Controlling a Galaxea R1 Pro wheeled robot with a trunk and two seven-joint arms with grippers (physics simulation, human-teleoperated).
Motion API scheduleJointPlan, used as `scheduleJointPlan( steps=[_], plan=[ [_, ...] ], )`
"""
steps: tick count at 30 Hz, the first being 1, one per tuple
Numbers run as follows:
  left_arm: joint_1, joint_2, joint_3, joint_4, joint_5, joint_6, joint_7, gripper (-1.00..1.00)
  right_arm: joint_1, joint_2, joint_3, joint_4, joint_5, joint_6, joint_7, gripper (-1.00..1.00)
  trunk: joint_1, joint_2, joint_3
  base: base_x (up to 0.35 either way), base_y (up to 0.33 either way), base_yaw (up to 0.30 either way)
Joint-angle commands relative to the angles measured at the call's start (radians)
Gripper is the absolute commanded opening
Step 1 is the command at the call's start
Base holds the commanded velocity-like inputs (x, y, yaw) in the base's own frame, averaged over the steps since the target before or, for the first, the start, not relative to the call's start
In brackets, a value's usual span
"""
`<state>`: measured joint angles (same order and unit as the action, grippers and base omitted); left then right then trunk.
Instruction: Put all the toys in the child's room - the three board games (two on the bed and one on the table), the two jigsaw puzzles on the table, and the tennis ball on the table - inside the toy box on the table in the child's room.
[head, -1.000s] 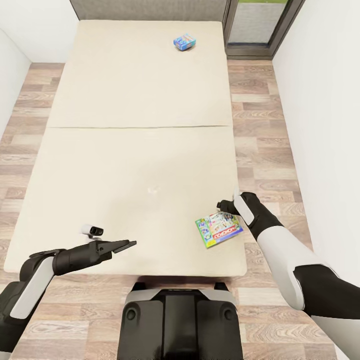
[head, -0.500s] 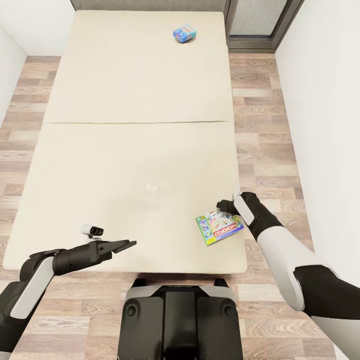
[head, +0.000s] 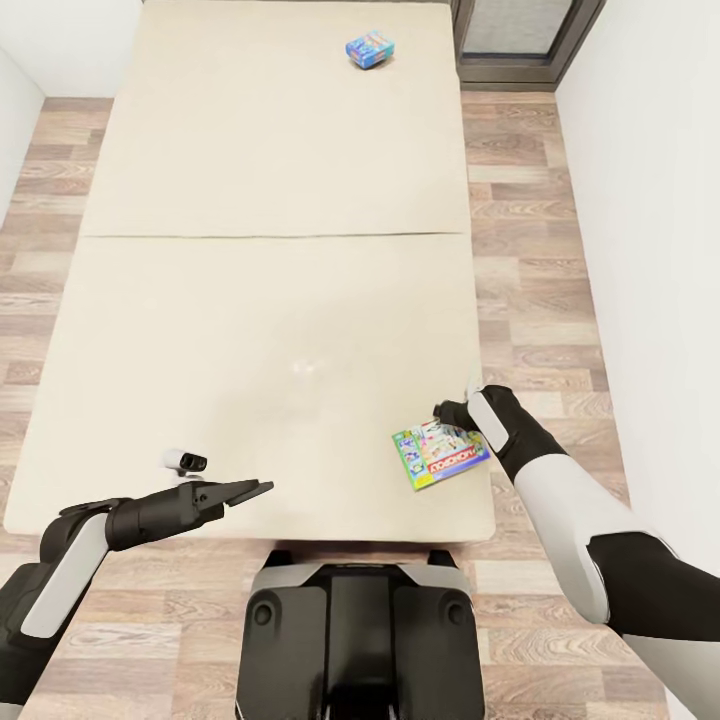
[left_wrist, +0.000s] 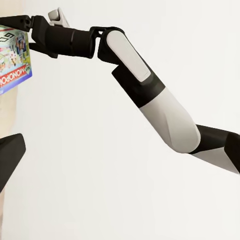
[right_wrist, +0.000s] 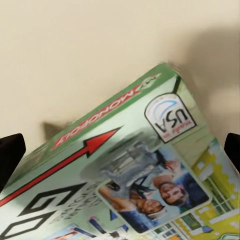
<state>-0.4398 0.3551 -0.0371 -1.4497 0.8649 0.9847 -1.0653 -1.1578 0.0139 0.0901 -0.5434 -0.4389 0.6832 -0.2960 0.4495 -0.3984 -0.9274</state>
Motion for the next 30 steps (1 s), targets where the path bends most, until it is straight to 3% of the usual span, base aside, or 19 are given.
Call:
scheduleJointPlan(
  steps=[1, 13, 23, 30],
  plan=[
    [0.0, 0.001, -0.001, 0.0, 0.003, 0.005, -0.001, 1.0, 0.0, -0.001, 0.005, -0.001, -0.011, 0.002, -0.009, 1.0, 0.001, -0.002, -0.003, 0.0, 0.0, 0.0],
    [0.0, 0.002, 0.0, 0.0, 0.003, 0.003, -0.001, 1.0, 0.001, -0.001, 0.005, -0.001, -0.011, 0.001, -0.008, 1.0, 0.001, -0.002, -0.016, -0.009, 0.0, 0.0],
    [0.0, 0.001, -0.001, 0.0, 0.003, 0.002, -0.001, 1.0, 0.002, 0.0, 0.005, -0.001, -0.011, 0.001, -0.008, 1.0, 0.001, -0.002, -0.016, -0.245, 0.0, 0.0],
    [0.0, 0.001, -0.001, 0.0, 0.003, 0.001, -0.001, 1.0, 0.002, -0.001, 0.005, -0.001, -0.011, 0.002, -0.007, 1.0, 0.001, -0.002, -0.016, -0.052, 0.0, 0.0]
  ],
)
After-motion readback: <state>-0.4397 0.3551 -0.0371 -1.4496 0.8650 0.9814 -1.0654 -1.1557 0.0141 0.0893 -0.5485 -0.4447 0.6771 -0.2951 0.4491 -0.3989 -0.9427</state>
